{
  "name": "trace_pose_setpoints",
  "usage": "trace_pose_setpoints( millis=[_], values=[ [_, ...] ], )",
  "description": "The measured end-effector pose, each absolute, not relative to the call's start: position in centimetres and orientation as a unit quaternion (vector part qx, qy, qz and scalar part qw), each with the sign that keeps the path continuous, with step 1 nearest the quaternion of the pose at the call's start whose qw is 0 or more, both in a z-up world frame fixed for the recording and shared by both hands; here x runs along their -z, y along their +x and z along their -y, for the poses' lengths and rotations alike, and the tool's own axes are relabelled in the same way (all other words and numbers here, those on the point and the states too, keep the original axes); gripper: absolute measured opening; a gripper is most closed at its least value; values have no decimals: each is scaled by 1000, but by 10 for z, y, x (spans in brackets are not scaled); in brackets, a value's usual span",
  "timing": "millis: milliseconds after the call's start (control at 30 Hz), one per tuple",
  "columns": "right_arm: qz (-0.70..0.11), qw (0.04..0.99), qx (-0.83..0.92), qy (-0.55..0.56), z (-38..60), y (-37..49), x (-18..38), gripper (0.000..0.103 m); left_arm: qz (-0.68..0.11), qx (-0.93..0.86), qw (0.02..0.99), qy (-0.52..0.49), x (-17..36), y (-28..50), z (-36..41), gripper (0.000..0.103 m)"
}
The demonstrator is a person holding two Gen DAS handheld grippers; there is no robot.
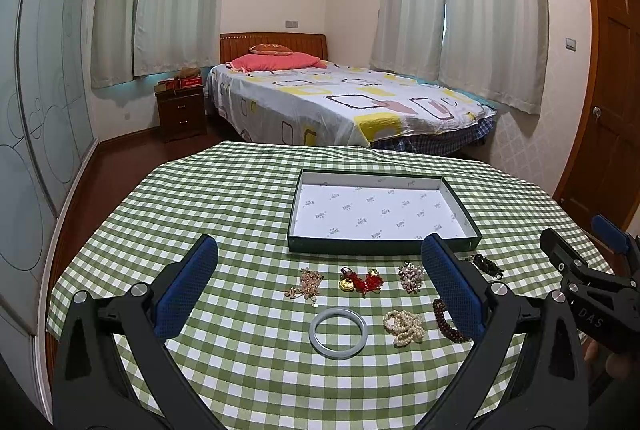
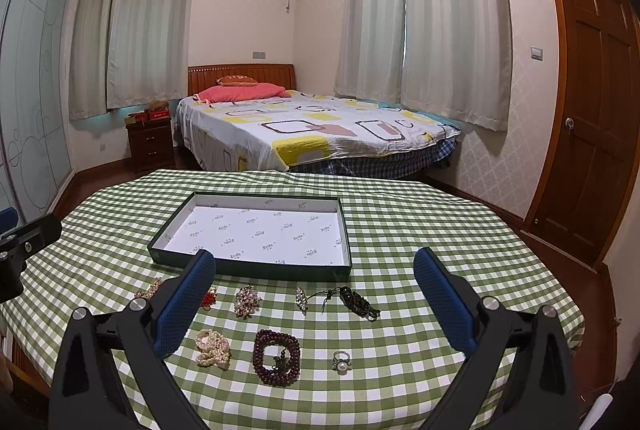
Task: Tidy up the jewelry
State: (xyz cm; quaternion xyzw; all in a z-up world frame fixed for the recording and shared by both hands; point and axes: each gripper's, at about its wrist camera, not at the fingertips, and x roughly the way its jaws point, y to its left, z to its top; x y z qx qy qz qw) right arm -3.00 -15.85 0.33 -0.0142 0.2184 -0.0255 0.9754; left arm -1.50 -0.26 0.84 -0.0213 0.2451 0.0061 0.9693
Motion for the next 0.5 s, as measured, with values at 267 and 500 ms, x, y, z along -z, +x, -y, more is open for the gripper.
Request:
trace_pose_setpoints(
  millis=[267,500],
  values=[
    [-219,975,26,-14,158,-30,-4,97,-246,-6,969,-21,-8,-15,2,99],
    [-219,975,25,-15,158,-30,-3,97,-247,-8,969,-22,-6,-15,2,99]
  ],
)
